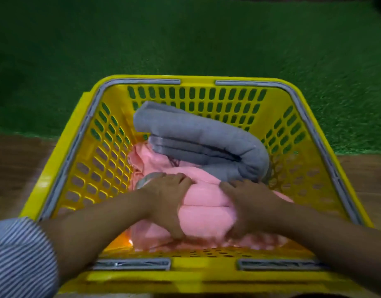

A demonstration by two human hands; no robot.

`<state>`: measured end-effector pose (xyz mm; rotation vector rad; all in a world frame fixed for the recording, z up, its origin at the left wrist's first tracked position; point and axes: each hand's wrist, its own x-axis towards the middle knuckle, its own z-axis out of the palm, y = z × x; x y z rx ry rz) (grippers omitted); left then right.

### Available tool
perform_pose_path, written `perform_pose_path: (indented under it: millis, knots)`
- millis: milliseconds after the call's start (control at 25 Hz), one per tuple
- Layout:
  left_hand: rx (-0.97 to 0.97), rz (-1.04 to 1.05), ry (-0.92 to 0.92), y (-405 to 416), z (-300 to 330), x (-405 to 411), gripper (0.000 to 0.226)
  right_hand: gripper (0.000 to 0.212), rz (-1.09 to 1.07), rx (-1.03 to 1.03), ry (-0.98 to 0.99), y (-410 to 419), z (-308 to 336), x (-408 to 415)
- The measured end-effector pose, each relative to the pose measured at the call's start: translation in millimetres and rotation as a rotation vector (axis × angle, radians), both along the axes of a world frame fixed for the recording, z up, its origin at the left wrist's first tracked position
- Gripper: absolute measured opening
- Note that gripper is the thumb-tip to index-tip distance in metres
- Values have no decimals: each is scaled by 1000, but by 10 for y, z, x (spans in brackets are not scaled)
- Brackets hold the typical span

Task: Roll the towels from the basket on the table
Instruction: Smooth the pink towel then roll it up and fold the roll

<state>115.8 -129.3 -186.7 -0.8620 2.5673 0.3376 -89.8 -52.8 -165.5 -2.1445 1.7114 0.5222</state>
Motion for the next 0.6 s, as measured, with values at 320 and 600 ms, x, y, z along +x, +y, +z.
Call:
perform_pose_path:
  millis: [320, 600]
  knots:
    - [71, -43, -86, 199, 118, -18, 98, 87, 87, 125, 38, 43, 133, 35]
    - [32, -7, 46, -36, 118, 183, 95, 81, 187, 32, 126, -77, 227, 220]
